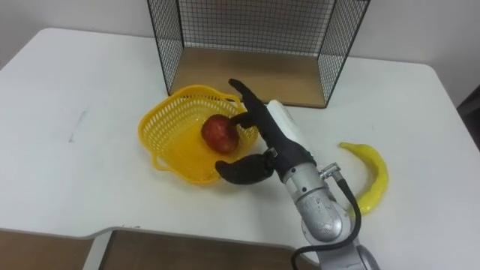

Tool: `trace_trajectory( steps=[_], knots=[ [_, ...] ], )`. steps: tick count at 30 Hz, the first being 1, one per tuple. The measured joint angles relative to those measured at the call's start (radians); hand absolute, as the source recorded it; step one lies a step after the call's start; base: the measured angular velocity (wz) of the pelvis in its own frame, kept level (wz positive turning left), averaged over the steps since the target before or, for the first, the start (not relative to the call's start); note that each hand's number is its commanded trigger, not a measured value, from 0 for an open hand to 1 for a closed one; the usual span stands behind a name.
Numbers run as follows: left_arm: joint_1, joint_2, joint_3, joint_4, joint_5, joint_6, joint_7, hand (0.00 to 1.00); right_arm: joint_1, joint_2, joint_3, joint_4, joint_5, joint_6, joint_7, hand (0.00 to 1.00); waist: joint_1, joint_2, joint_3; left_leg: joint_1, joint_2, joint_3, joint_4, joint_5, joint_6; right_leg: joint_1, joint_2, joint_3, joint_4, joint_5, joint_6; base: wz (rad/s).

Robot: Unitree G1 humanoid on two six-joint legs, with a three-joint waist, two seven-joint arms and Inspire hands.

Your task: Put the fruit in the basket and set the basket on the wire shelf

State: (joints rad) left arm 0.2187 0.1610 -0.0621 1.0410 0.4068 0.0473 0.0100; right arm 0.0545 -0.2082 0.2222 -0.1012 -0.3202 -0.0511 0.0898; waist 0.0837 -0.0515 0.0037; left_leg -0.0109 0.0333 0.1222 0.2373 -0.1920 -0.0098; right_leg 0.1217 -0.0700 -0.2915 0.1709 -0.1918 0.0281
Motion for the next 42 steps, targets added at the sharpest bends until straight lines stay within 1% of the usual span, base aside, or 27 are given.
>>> trace_trajectory(
  steps=[3, 5, 7, 9, 11, 12, 14, 16, 17, 18, 20, 23, 25, 28, 33, 35, 36, 37, 38, 39, 41, 42],
  knots=[
    [0.005, 0.0, 0.0, 0.004, -0.001, -0.001, 0.005, 0.0, -0.009, -0.001, -0.034, 0.0, 0.03, 0.0, -0.006, 0.0, -0.007, -0.002, -0.0009, 0.008, -0.004, -0.009, 0.0, 0.002, 0.002, 0.01, -0.002, -0.001, 0.0, 0.0, 0.0, 0.09],
    [0.014, 0.001, 0.001, 0.004, 0.0, -0.002, 0.009, 0.0, -0.042, -0.003, -0.076, -0.001, 0.071, -0.001, -0.027, 0.0, -0.022, -0.006, -0.0001, 0.015, -0.008, -0.012, 0.001, 0.003, 0.004, 0.015, -0.004, 0.001, -0.001, 0.0, 0.0, 0.05],
    [0.016, 0.001, 0.007, 0.004, 0.0, -0.003, 0.008, 0.0, -0.055, -0.003, -0.118, -0.02, 0.086, -0.001, -0.045, 0.0, -0.024, -0.008, 0.0006, 0.014, -0.008, -0.009, -0.001, 0.003, 0.004, 0.015, -0.005, 0.005, -0.001, 0.0, 0.0, -0.02],
    [0.026, 0.001, 0.021, 0.004, 0.001, -0.006, 0.007, 0.0, -0.055, -0.002, -0.164, -0.068, 0.108, -0.002, -0.06, 0.0, -0.024, -0.01, 0.0005, 0.006, -0.008, -0.008, -0.003, 0.003, 0.004, 0.01, -0.005, 0.0, -0.001, 0.0, 0.0, -0.02],
    [0.03, 0.001, 0.047, 0.004, 0.0, -0.008, 0.007, 0.0, -0.056, -0.004, -0.216, -0.129, 0.147, -0.019, -0.095, 0.0, -0.028, -0.009, 0.0006, 0.001, -0.008, -0.007, 0.0, 0.003, 0.004, 0.005, -0.005, -0.003, -0.002, 0.0, 0.0, 0.0],
    [0.034, 0.001, 0.052, 0.004, 0.0, -0.01, 0.007, 0.0, -0.056, -0.004, -0.226, -0.138, 0.161, -0.024, -0.107, 0.0, -0.03, -0.01, -0.0001, 0.003, -0.008, -0.007, -0.001, 0.003, 0.004, 0.006, -0.005, -0.004, -0.001, 0.0, 0.0, 0.0],
    [0.04, 0.004, 0.064, 0.004, 0.0, -0.017, 0.009, 0.0, -0.056, -0.011, -0.266, -0.154, 0.238, -0.049, -0.16, 0.0, -0.033, -0.011, -0.0004, 0.008, -0.008, -0.006, 0.0, 0.003, 0.004, 0.006, -0.005, 0.0, -0.001, 0.0, 0.0, 0.0],
    [0.048, 0.004, 0.078, 0.004, 0.0, -0.031, 0.01, 0.0, -0.056, -0.014, -0.3, -0.155, 0.284, -0.057, -0.187, 0.0, -0.035, -0.014, -0.0005, 0.01, -0.008, -0.001, 0.0, 0.003, 0.004, 0.004, -0.006, 0.004, 0.0, 0.0, 0.0, -0.03],
    [0.053, 0.004, 0.088, 0.004, 0.0, -0.036, 0.01, 0.0, -0.058, -0.015, -0.326, -0.157, 0.29, -0.057, -0.2, 0.0, -0.048, -0.016, -0.001, 0.008, -0.008, -0.003, 0.0, 0.003, 0.004, 0.005, -0.006, 0.004, 0.0, 0.0, 0.0, 0.0],
    [0.057, 0.004, 0.094, 0.004, 0.001, -0.037, 0.01, 0.0, -0.06, -0.02, -0.337, -0.158, 0.291, -0.057, -0.205, 0.0, -0.053, -0.017, -0.0009, 0.007, -0.009, -0.005, -0.001, 0.003, 0.004, 0.005, -0.006, 0.004, 0.0, 0.0, 0.0, 0.0],
    [0.062, 0.005, 0.101, 0.004, 0.001, -0.04, 0.009, 0.0, -0.069, -0.05, -0.376, -0.17, 0.296, -0.057, -0.231, 0.0, -0.061, -0.019, 0.0001, 0.006, -0.009, -0.004, -0.002, 0.003, 0.004, 0.005, -0.006, 0.006, 0.0, 0.0, 0.0, -0.02],
    [0.064, 0.005, 0.1, 0.004, 0.0, -0.042, 0.009, 0.0, -0.073, -0.074, -0.404, -0.194, 0.297, -0.067, -0.264, 0.0, -0.076, -0.019, 0.0002, 0.01, -0.008, -0.002, 0.0, 0.003, 0.004, 0.007, -0.005, 0.013, 0.0, 0.0, 0.0, 0.0],
    [0.067, 0.005, 0.098, 0.004, -0.001, -0.042, 0.009, 0.0, -0.073, -0.077, -0.405, -0.195, 0.317, -0.076, -0.286, 0.0, -0.079, -0.019, 0.0004, 0.019, -0.007, 0.004, 0.001, 0.003, 0.004, 0.011, -0.005, 0.018, 0.0, 0.0, 0.0, -0.09],
    [0.07, 0.004, 0.099, 0.001, -0.001, -0.037, 0.009, 0.0, -0.073, -0.078, -0.406, -0.195, 0.338, -0.076, -0.329, 0.0, -0.082, -0.019, 0.0005, 0.024, -0.006, 0.012, -0.005, 0.003, 0.004, 0.013, -0.005, 0.029, 0.0, 0.0, 0.001, -0.1],
    [0.071, 0.004, 0.101, 0.008, 0.002, -0.017, 0.021, 0.0, -0.063, -0.078, -0.407, -0.144, 0.314, -0.076, -0.394, 0.0, -0.086, -0.019, 0.0005, 0.025, -0.005, 0.015, -0.004, 0.003, 0.004, 0.015, -0.005, 0.026, 0.001, 0.0, 0.001, -0.01],
    [0.072, 0.004, 0.103, 0.006, 0.002, 0.001, 0.025, 0.0, -0.027, -0.078, -0.407, -0.073, 0.314, -0.077, -0.414, 0.0, -0.085, -0.021, -0.0024, 0.024, -0.005, 0.014, -0.002, 0.003, 0.004, 0.011, -0.006, 0.023, 0.0, 0.0, 0.001, 0.02],
    [0.074, 0.004, 0.107, 0.005, 0.002, 0.004, 0.026, 0.0, -0.012, -0.078, -0.407, -0.047, 0.315, -0.072, -0.414, 0.0, -0.085, -0.023, -0.0035, 0.024, -0.005, 0.012, -0.002, 0.003, 0.004, 0.016, -0.006, 0.021, 0.0, 0.0, 0.001, 0.07],
    [0.08, 0.003, 0.113, 0.002, 0.002, 0.012, 0.027, 0.0, 0.013, -0.077, -0.407, -0.002, 0.316, -0.048, -0.414, 0.0, -0.084, -0.025, -0.0056, 0.024, -0.006, 0.01, -0.001, 0.003, 0.004, 0.018, -0.007, 0.017, 0.0, 0.0, 0.001, 0.05],
    [0.084, 0.001, 0.121, 0.001, 0.002, 0.017, 0.028, 0.0, 0.026, -0.076, -0.407, 0.04, 0.315, -0.029, -0.413, 0.0, -0.085, -0.025, -0.0058, 0.023, -0.006, 0.01, -0.001, 0.003, 0.005, 0.017, -0.008, 0.014, 0.001, 0.0, 0.001, 0.03],
    [0.084, 0.0, 0.123, 0.0, 0.002, 0.019, 0.028, 0.0, 0.027, -0.076, -0.407, 0.06, 0.315, -0.02, -0.413, 0.0, -0.087, -0.026, -0.0071, 0.022, -0.007, 0.01, 0.0, 0.003, 0.005, 0.016, -0.008, 0.014, 0.001, 0.0, 0.001, 0.0],
    [0.087, -0.005, 0.128, -0.003, 0.002, 0.031, 0.028, 0.0, 0.027, -0.076, -0.408, 0.127, 0.315, -0.003, -0.408, 0.0, -0.1, -0.015, -0.0076, 0.02, -0.008, 0.01, 0.0, 0.004, 0.006, 0.006, -0.01, 0.015, 0.003, -0.001, 0.002, 0.0],
    [0.088, -0.005, 0.128, -0.003, 0.002, 0.036, 0.028, 0.0, 0.027, -0.076, -0.408, 0.138, 0.315, 0.003, -0.404, 0.0, -0.102, -0.012, -0.0077, 0.021, -0.008, 0.01, 0.0, 0.004, 0.006, 0.005, -0.01, 0.015, 0.003, -0.001, 0.002, 0.0]
  ],
)
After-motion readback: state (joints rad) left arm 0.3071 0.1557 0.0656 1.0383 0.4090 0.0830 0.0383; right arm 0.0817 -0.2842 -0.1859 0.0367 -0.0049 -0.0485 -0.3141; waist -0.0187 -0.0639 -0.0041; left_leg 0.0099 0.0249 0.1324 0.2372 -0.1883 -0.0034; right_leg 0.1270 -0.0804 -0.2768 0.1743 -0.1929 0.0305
